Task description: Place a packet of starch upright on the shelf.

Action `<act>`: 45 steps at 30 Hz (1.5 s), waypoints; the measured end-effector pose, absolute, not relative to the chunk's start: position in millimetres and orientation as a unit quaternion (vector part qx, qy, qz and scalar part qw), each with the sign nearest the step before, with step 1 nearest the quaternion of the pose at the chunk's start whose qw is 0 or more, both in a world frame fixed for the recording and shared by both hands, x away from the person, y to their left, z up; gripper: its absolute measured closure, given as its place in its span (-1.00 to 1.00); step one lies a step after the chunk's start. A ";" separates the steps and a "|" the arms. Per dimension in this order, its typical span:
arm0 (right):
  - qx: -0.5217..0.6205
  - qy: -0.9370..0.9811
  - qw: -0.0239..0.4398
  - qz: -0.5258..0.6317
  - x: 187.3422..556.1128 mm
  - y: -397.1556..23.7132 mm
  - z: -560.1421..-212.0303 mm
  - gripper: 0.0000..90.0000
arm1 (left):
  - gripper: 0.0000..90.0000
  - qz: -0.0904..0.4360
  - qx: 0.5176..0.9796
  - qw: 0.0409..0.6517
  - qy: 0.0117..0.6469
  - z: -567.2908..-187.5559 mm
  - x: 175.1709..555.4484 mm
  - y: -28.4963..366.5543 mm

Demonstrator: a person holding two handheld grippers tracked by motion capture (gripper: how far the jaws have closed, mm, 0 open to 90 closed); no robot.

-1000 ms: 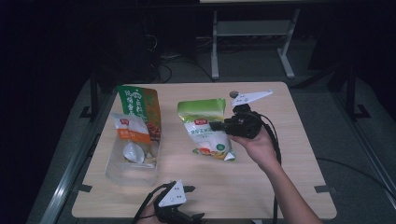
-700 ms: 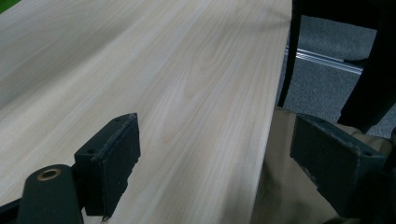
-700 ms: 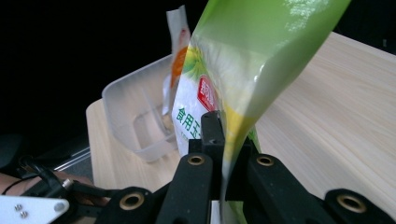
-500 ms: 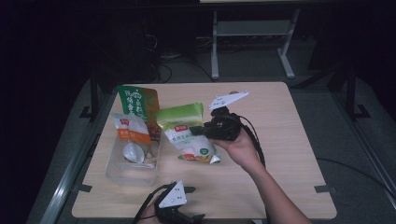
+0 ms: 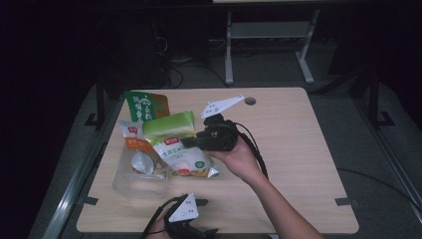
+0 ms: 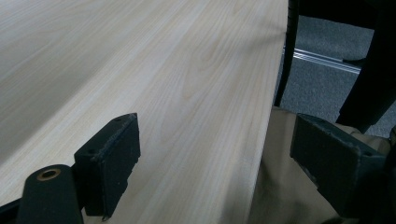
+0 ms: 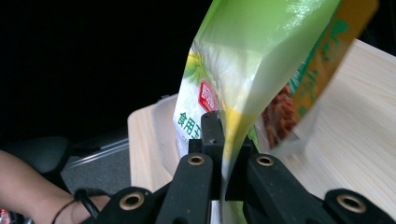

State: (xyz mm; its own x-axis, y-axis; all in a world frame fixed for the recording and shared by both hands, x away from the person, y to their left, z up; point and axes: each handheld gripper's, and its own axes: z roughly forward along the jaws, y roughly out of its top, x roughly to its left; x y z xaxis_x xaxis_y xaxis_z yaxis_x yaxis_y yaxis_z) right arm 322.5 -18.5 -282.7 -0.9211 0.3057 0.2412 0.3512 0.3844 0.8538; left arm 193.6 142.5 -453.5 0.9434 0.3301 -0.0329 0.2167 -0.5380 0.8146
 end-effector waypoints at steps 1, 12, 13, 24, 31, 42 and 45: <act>-0.194 -0.831 0.024 -0.520 322.4 -15.7 -282.0 1.00 | -0.65 0.060 0.874 0.456 0.159 -453.6 193.4 142.4; -0.167 -0.825 0.045 -0.538 321.4 18.1 -277.1 1.00 | -0.65 0.065 0.877 0.452 0.150 -452.5 193.7 142.6; -0.164 -0.825 0.046 -0.538 321.4 21.6 -277.4 1.00 | -0.65 0.065 0.876 0.454 0.151 -452.8 193.7 142.5; -0.153 -0.823 0.068 -0.543 325.3 59.9 -287.0 1.00 | -0.65 0.061 0.876 0.452 0.153 -453.9 193.7 142.5; -0.151 -0.823 0.075 -0.542 330.0 77.8 -295.6 1.00 | -0.65 0.058 0.876 0.453 0.155 -453.5 195.3 144.2; -0.143 -0.831 0.088 -0.530 335.7 105.8 -310.6 1.00 | -0.65 0.050 0.874 0.455 0.163 -454.3 192.7 143.8; -0.141 -0.835 0.096 -0.523 336.2 114.3 -314.3 1.00 | -0.65 0.059 0.874 0.455 0.159 -453.7 193.7 144.7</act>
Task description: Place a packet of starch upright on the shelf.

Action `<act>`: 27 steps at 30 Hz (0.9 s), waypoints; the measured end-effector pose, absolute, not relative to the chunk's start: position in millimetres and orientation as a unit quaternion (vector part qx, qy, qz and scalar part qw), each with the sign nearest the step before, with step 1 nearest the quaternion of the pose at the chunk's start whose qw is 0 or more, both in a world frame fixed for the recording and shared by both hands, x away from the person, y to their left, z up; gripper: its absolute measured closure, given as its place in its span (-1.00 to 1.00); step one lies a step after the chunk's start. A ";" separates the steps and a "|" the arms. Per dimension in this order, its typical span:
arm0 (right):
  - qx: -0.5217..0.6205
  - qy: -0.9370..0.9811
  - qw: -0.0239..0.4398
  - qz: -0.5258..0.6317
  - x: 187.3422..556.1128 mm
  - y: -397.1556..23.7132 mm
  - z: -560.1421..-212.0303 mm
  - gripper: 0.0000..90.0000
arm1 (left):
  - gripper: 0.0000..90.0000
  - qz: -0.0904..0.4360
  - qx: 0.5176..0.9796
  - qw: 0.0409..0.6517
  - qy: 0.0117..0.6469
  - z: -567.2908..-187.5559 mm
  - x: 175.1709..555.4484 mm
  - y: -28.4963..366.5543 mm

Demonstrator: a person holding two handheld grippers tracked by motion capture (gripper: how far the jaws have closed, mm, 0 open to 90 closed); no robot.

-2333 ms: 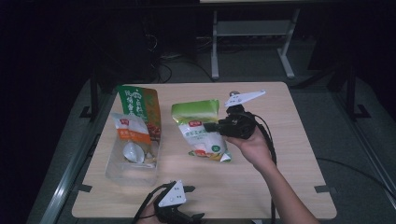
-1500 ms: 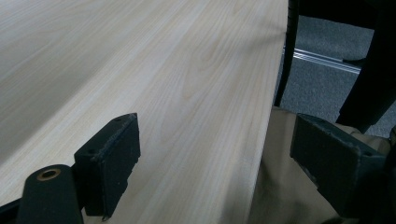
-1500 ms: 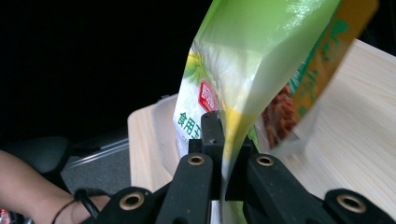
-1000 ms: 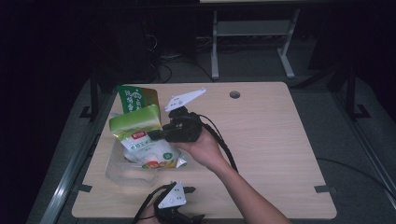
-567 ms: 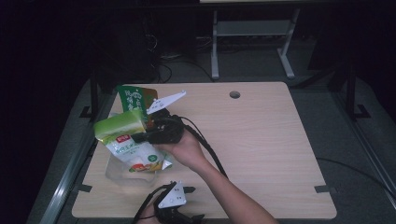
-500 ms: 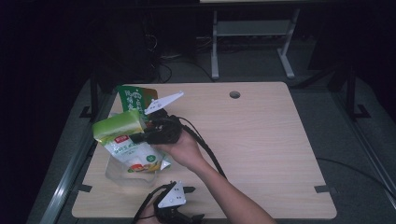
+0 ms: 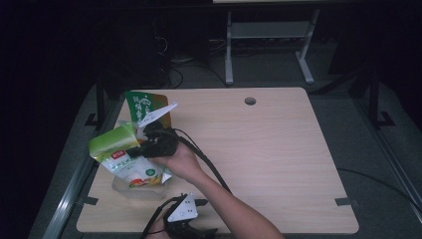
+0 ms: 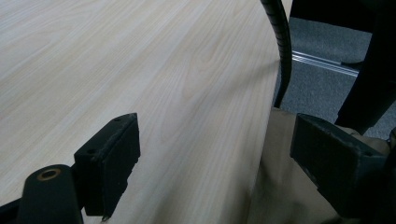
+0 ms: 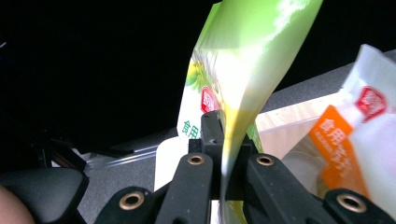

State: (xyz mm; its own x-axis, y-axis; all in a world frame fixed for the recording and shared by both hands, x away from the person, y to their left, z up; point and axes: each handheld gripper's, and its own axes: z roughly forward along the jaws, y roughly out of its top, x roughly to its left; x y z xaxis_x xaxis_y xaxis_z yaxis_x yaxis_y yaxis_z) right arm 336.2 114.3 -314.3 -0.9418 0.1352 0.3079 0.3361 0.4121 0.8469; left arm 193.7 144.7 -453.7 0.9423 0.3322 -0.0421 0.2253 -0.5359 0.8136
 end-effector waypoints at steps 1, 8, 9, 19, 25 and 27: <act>-0.136 -0.837 0.095 -0.521 336.2 118.3 -316.2 0.99 | -0.65 0.068 0.875 0.454 0.152 -453.1 195.2 145.5; -0.128 -0.847 0.111 -0.503 340.2 137.8 -327.8 0.99 | -0.65 0.067 0.873 0.458 0.154 -451.7 196.0 147.7; -0.123 -0.848 0.113 -0.504 340.6 140.4 -329.4 0.99 | -0.65 0.067 0.873 0.458 0.153 -451.5 195.6 147.4; -0.132 -0.859 0.114 -0.481 345.6 151.6 -346.5 0.96 | -0.65 0.065 0.874 0.457 0.150 -452.2 193.7 145.3; -0.142 -0.861 0.125 -0.472 353.1 142.9 -346.7 0.89 | -0.65 0.053 0.872 0.461 0.156 -453.6 191.6 143.3; -0.134 -0.866 0.115 -0.468 352.6 141.0 -346.4 0.85 | -0.65 0.054 0.872 0.460 0.156 -453.8 191.6 143.1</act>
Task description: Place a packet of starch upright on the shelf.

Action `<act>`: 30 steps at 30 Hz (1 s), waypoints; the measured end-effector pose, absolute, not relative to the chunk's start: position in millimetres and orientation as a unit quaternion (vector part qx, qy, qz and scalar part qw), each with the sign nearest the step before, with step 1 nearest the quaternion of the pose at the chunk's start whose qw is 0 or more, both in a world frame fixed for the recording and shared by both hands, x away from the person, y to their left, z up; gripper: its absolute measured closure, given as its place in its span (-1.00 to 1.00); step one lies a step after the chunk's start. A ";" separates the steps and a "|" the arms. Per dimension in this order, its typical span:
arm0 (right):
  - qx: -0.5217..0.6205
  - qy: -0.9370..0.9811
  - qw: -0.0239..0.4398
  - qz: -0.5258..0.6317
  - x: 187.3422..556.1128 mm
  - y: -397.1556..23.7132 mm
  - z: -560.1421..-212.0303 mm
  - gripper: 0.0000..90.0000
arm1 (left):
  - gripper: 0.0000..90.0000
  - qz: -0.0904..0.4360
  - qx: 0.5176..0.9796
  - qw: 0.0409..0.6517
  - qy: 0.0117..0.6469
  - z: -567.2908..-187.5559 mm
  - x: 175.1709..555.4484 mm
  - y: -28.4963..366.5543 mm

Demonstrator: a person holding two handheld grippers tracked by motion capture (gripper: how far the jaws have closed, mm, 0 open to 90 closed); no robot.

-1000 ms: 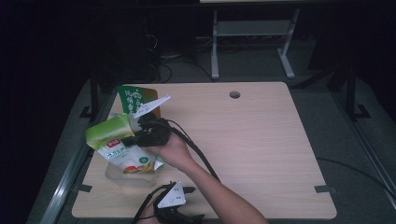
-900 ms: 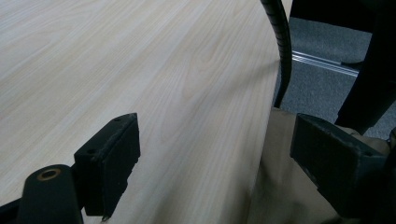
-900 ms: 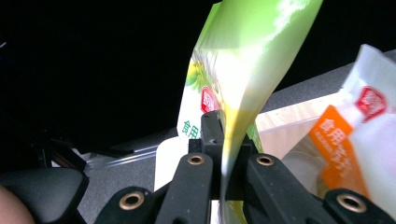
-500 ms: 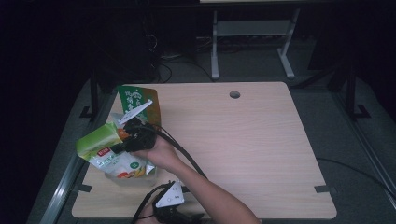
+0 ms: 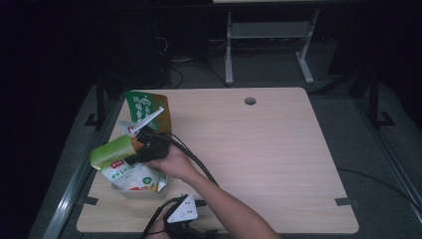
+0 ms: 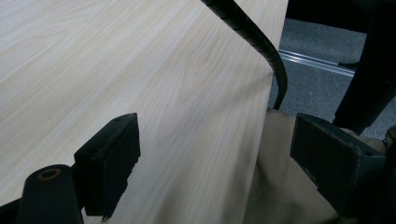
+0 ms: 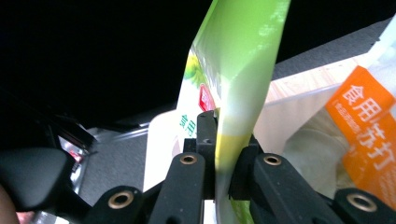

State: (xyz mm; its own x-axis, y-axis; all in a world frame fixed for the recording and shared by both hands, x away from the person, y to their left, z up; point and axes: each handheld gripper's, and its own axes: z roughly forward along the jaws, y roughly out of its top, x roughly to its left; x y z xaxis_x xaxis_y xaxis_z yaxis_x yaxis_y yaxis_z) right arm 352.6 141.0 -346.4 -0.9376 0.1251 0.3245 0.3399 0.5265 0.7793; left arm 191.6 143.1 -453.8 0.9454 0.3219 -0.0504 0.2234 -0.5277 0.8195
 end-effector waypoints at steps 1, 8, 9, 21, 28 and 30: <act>-0.133 -0.866 0.114 -0.469 352.0 140.0 -346.0 0.84 | -0.65 0.053 0.872 0.460 0.156 -453.8 191.6 143.1; -0.138 -0.868 0.113 -0.463 350.6 133.5 -346.1 0.84 | -0.65 0.053 0.870 0.464 0.161 -453.8 191.7 143.7; -0.137 -0.869 0.112 -0.461 350.7 132.7 -346.2 0.84 | -0.65 0.053 0.869 0.465 0.161 -453.9 191.8 143.6; -0.132 -0.869 0.115 -0.462 351.6 129.6 -347.6 0.82 | -0.65 0.056 0.871 0.462 0.159 -454.0 192.0 143.6; -0.130 -0.871 0.111 -0.461 352.0 127.4 -346.7 0.79 | -0.65 0.056 0.872 0.460 0.158 -454.2 191.6 143.3; -0.135 -0.872 0.109 -0.458 351.3 126.3 -347.0 0.81 | -0.65 0.057 0.872 0.459 0.158 -454.5 191.7 143.0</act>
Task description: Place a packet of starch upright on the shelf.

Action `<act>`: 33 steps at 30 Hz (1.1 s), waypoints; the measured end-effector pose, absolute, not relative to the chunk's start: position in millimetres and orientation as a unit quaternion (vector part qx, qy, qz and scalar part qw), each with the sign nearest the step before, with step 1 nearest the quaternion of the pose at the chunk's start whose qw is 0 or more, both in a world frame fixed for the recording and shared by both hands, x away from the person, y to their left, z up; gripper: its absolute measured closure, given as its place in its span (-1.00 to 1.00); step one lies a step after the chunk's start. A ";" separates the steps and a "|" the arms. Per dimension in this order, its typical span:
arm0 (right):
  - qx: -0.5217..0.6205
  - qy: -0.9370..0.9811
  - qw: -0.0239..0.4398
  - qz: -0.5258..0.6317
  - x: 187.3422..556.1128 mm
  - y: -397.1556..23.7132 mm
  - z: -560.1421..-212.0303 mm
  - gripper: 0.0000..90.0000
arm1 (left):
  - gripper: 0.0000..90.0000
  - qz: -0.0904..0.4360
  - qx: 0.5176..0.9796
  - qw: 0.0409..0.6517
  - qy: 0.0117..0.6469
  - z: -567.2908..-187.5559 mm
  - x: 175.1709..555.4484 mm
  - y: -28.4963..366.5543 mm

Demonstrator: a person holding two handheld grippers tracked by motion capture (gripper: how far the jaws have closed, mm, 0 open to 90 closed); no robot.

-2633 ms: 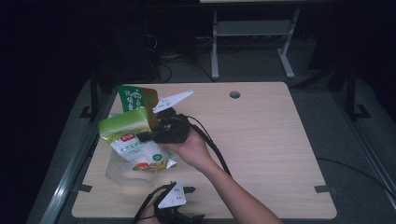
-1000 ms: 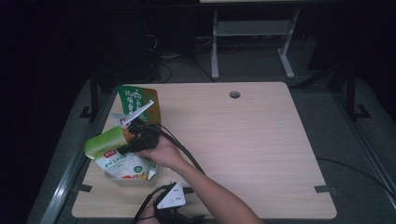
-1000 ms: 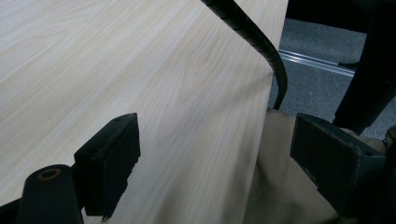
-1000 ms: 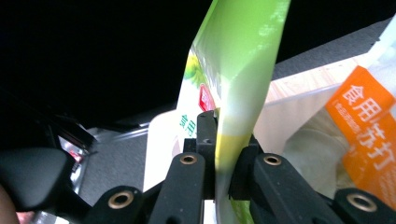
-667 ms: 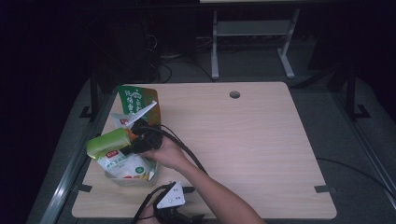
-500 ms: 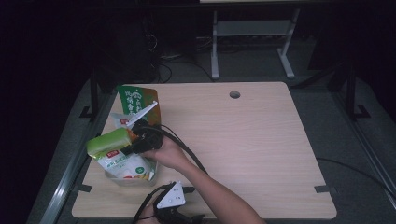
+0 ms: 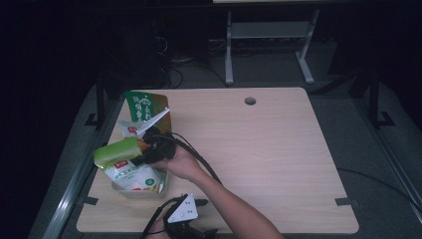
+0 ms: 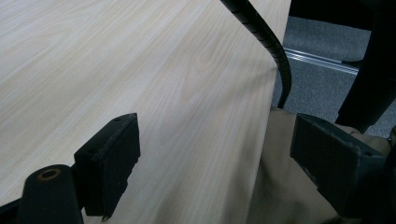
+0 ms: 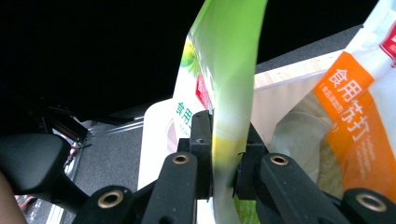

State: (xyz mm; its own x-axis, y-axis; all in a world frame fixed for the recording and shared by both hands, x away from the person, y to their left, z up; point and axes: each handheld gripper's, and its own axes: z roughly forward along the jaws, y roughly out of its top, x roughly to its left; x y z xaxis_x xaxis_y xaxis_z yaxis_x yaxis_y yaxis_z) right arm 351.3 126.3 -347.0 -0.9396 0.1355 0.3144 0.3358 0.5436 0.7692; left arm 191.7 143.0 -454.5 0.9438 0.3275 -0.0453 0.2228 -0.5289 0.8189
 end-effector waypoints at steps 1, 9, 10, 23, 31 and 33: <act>-0.135 -0.872 0.109 -0.458 351.3 126.3 -347.0 0.81 | -0.65 0.057 0.872 0.459 0.158 -454.5 191.7 143.0; -0.126 -0.882 0.111 -0.440 351.3 120.2 -358.5 0.97 | -0.65 0.059 0.873 0.457 0.156 -454.8 191.4 142.0; -0.130 -0.881 0.116 -0.439 351.3 118.3 -362.2 0.97 | -0.65 0.059 0.872 0.460 0.157 -454.8 191.4 141.8; -0.131 -0.877 0.119 -0.448 351.2 110.4 -365.2 0.88 | -0.65 0.062 0.874 0.456 0.157 -454.3 192.7 143.4; -0.133 -0.875 0.119 -0.449 350.6 107.4 -366.0 0.85 | -0.65 0.062 0.875 0.455 0.155 -454.3 192.9 143.1; -0.132 -0.876 0.118 -0.449 350.5 107.0 -365.9 0.84 | -0.65 0.062 0.875 0.455 0.156 -454.3 192.9 143.1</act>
